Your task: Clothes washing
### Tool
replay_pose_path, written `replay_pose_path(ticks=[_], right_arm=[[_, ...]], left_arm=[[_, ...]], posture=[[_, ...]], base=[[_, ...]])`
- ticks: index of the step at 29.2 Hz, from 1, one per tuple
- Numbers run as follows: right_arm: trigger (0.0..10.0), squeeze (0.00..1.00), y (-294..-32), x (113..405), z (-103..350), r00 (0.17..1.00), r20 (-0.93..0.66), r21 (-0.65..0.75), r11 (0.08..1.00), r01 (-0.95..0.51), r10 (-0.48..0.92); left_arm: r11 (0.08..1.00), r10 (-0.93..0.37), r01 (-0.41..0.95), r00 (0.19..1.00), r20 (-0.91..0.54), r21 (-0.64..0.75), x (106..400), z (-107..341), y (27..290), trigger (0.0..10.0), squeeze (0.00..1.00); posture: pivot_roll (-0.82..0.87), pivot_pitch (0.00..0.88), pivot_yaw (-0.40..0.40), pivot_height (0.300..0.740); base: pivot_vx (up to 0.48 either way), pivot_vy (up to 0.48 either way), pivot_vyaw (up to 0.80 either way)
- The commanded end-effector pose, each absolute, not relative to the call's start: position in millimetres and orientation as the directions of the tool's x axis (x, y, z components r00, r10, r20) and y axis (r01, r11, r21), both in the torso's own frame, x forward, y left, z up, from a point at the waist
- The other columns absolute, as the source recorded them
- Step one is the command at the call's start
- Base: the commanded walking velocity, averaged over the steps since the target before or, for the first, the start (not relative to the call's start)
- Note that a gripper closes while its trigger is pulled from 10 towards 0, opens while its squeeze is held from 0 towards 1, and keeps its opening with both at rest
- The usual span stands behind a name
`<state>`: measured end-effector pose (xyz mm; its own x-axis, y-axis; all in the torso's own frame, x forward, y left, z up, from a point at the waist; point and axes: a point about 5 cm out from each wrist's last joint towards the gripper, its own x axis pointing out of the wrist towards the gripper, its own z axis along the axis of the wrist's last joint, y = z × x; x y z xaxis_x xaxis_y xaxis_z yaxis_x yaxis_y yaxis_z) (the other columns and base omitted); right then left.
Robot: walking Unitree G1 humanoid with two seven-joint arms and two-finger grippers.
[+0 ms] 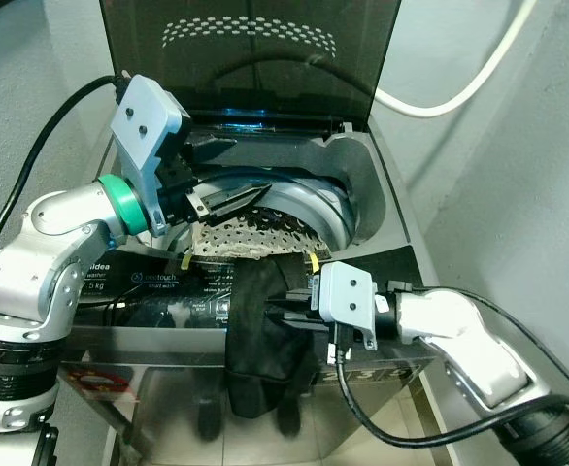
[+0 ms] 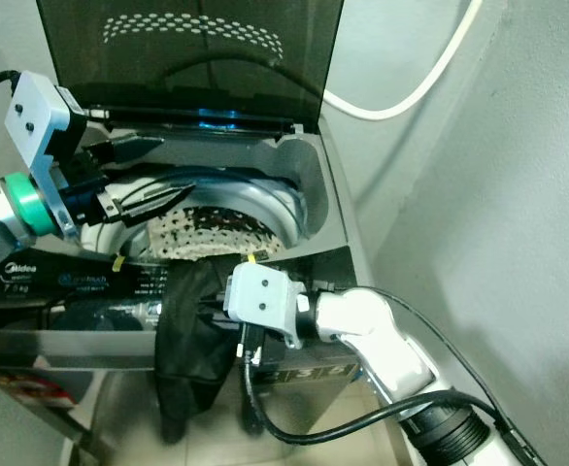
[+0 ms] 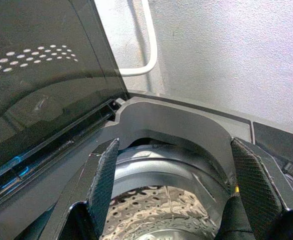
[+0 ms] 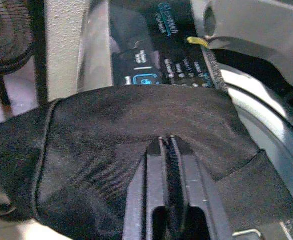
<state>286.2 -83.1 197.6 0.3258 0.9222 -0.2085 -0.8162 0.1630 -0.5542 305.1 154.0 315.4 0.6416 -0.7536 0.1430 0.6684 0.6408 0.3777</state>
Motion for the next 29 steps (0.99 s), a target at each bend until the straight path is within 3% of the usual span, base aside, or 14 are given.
replay_pose_path(ticks=[1, 2, 4, 7, 9, 12, 14, 16, 17, 19, 25, 26, 28, 29], right_arm=[[1.5, 0.00, -87.5, 289.7, 185.7, 0.356, -0.261, -0.534, 0.173, -0.828, 0.897], [0.0, 0.00, -87.9, 300.5, 183.9, 0.447, -0.226, -0.554, 0.263, -0.790, 0.866], [0.0, 0.00, -87.9, 300.5, 183.9, 0.447, -0.226, -0.554, 0.263, -0.790, 0.866], [0.0, 0.00, -91.7, 319.9, 198.6, 0.586, -0.092, -0.568, 0.441, -0.695, 0.805], [0.0, 0.00, -91.7, 319.9, 198.6, 0.586, -0.092, -0.568, 0.441, -0.695, 0.805], [0.0, 0.00, -98.1, 345.4, 241.5, 0.735, 0.198, -0.490, 0.715, -0.499, 0.649], [0.0, 0.00, -98.1, 345.4, 241.5, 0.735, 0.198, -0.490, 0.715, -0.499, 0.649], [0.0, 0.00, -104.7, 356.6, 266.5, 0.786, 0.342, -0.414, 0.833, -0.366, 0.515], [0.0, 0.00, -104.7, 356.6, 266.5, 0.786, 0.342, -0.414, 0.833, -0.366, 0.515], [0.0, 0.00, -119.0, 367.3, 289.7, 0.829, 0.462, -0.332, 0.928, -0.168, 0.315], [0.5, 0.00, -130.2, 372.2, 302.4, 0.831, 0.533, -0.285, 0.958, 0.001, 0.158], [3.0, 0.00, -130.5, 373.8, 301.9, 0.833, 0.535, -0.298, 0.954, 0.030, 0.141], [3.0, 0.00, -130.5, 373.8, 301.9, 0.833, 0.535, -0.298, 0.954, 0.030, 0.141], [10.0, 0.00, -122.8, 373.7, 296.7, 0.834, 0.511, -0.351, 0.936, -0.018, 0.207]], left_arm=[[0.630, -0.764, 0.682, 0.631, 0.137, 0.371, 302.9, 313.5, 150.6, 10.0, 0.00], [0.601, -0.785, 0.726, 0.614, 0.076, 0.334, 296.2, 296.9, 148.4, 10.0, 0.00], [0.601, -0.785, 0.726, 0.614, 0.076, 0.334, 296.2, 296.9, 148.4, 10.0, 0.00], [0.587, -0.793, 0.750, 0.609, 0.028, 0.305, 286.4, 284.2, 152.2, 10.0, 0.00], [0.587, -0.793, 0.750, 0.609, 0.028, 0.305, 286.4, 284.2, 152.2, 10.0, 0.00], [0.611, -0.778, 0.742, 0.627, 0.035, 0.276, 281.7, 278.2, 154.5, 10.0, 0.00], [0.611, -0.778, 0.742, 0.627, 0.035, 0.276, 281.7, 278.2, 154.5, 10.0, 0.00], [0.623, -0.774, 0.742, 0.631, 0.055, 0.249, 280.4, 275.9, 152.6, 10.0, 0.00], [0.623, -0.774, 0.742, 0.631, 0.055, 0.249, 280.4, 275.9, 152.6, 10.0, 0.00], [0.624, -0.775, 0.750, 0.630, 0.051, 0.218, 276.8, 266.9, 148.8, 10.0, 0.00], [0.623, -0.777, 0.756, 0.629, 0.043, 0.200, 273.0, 260.4, 145.8, 10.0, 0.00], [0.625, -0.775, 0.757, 0.630, 0.043, 0.191, 272.3, 258.8, 144.7, 10.0, 0.00], [0.625, -0.775, 0.757, 0.630, 0.043, 0.191, 272.3, 258.8, 144.7, 10.0, 0.00], [0.631, -0.772, 0.754, 0.635, 0.045, 0.186, 271.7, 258.4, 144.4, 10.0, 0.00]], posture=[[0.10, 0.073, -0.017, 0.740], [0.09, 0.071, -0.010, 0.740], [0.09, 0.071, -0.010, 0.740], [0.09, 0.072, -0.008, 0.740], [0.09, 0.072, -0.008, 0.740], [0.11, 0.075, -0.014, 0.740], [0.11, 0.075, -0.014, 0.740], [0.11, 0.074, -0.016, 0.740], [0.11, 0.074, -0.016, 0.740], [0.11, 0.074, -0.016, 0.740], [0.11, 0.074, -0.016, 0.740], [0.10, 0.067, -0.020, 0.740], [0.10, 0.067, -0.020, 0.740], [0.10, 0.065, -0.023, 0.740]], base=[[0.000, 0.000, 0.00], [0.000, 0.000, 0.00], [0.000, 0.000, 0.00], [0.000, 0.000, 0.00], [0.000, 0.000, 0.00], [0.000, 0.000, 0.00], [0.000, 0.000, 0.00], [0.000, 0.000, 0.00], [0.000, 0.000, 0.00], [0.000, 0.000, 0.00], [0.000, 0.000, 0.00], [0.000, 0.000, 0.00], [0.000, 0.000, 0.00], [0.000, 0.000, 0.00]])
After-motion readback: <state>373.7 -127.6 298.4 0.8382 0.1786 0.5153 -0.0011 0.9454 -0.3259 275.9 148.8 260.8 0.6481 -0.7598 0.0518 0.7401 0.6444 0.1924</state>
